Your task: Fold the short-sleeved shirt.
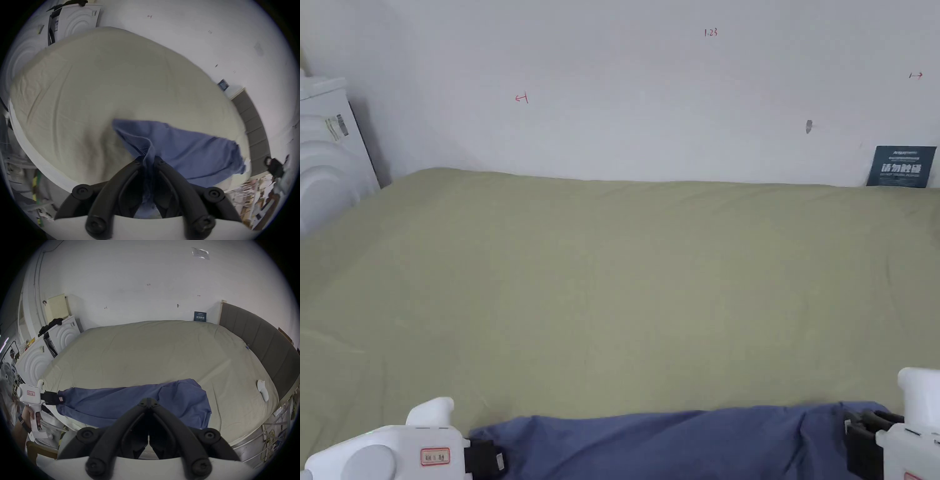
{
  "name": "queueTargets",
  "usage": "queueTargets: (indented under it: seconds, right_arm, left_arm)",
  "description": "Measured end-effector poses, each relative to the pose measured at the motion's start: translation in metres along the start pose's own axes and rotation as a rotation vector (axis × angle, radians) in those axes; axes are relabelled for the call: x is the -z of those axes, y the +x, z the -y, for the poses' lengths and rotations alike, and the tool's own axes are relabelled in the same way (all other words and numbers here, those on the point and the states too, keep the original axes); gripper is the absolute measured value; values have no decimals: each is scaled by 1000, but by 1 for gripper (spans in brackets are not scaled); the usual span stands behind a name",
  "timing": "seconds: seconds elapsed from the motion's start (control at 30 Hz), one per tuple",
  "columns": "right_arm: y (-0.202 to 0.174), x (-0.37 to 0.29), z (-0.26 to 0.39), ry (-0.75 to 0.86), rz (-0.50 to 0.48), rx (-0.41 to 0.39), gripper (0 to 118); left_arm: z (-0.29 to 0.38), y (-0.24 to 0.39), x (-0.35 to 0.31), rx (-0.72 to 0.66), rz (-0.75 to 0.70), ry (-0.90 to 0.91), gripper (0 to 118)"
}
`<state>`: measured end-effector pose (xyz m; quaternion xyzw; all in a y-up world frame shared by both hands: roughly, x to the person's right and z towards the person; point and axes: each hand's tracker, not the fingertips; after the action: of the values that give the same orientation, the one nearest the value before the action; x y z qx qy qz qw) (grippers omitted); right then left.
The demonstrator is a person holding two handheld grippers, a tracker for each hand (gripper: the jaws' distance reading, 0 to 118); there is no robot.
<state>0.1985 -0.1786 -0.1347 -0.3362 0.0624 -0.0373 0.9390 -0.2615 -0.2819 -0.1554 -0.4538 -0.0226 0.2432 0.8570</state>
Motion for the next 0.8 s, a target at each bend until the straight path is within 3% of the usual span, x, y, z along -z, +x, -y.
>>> queueTargets:
  seconds: [0.1,0.27,0.43,0.7,0.8]
  right_arm:
    - [9,-9,-3,18,15,18,2]
    - [18,-22,-8,48,37,28,2]
    - [25,-30,-8,66,46,38,2]
    - [37,-33,-1,54,65,54,2]
    - [41,-32,2,41,74,58,2]
  left_arm:
    - [-4,24,-10,6,56,37,10]
    - [-9,90,-21,187,80,106,10]
    - [-2,165,-4,345,173,70,10]
    - [37,242,63,454,228,-86,10]
    - [45,255,90,452,199,-112,23]
